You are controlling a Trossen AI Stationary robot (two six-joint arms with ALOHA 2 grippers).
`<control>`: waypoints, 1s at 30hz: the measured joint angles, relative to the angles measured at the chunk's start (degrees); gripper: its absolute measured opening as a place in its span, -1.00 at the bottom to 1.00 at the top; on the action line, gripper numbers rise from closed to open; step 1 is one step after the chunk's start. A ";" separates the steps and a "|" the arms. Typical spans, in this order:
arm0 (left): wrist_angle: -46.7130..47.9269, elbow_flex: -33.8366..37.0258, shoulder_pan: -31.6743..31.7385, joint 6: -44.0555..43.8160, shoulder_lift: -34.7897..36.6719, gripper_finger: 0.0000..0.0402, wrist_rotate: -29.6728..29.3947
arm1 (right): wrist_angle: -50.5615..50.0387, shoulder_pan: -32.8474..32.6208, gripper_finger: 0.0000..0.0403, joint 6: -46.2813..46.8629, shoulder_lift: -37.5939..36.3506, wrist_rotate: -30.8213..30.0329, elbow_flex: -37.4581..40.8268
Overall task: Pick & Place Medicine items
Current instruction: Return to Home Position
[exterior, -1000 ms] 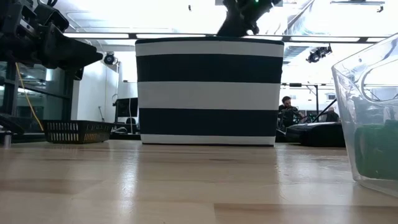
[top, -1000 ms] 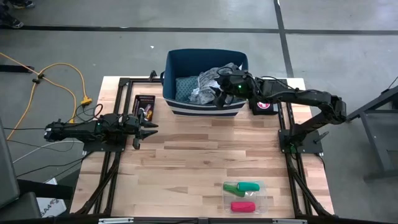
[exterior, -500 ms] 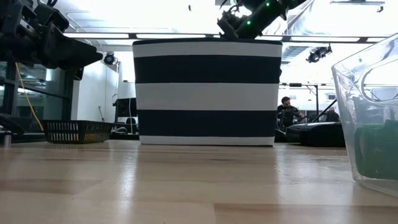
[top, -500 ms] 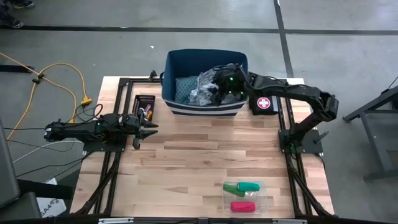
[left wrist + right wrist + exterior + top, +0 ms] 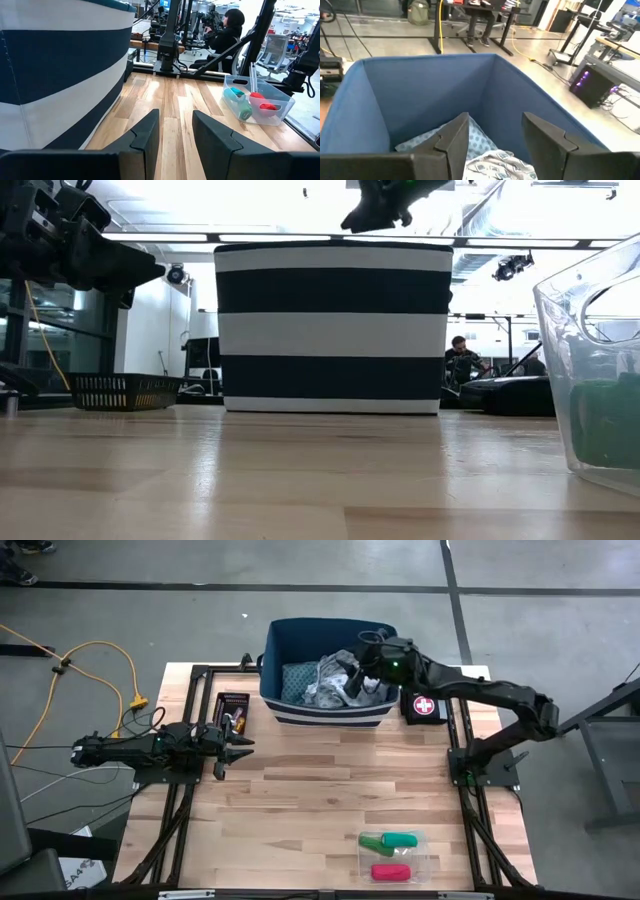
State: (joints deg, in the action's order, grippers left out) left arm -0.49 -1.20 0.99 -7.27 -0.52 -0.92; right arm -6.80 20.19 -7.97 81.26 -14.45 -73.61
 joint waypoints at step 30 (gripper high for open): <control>-0.02 0.01 0.02 0.01 -0.01 -0.45 0.00 | 0.00 -29.36 -0.15 2.10 0.38 -2.33 -0.04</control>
State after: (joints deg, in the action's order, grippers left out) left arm -0.51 -1.19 1.01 -7.27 -0.53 -0.93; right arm -6.80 -9.16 -5.86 81.65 -16.78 -73.65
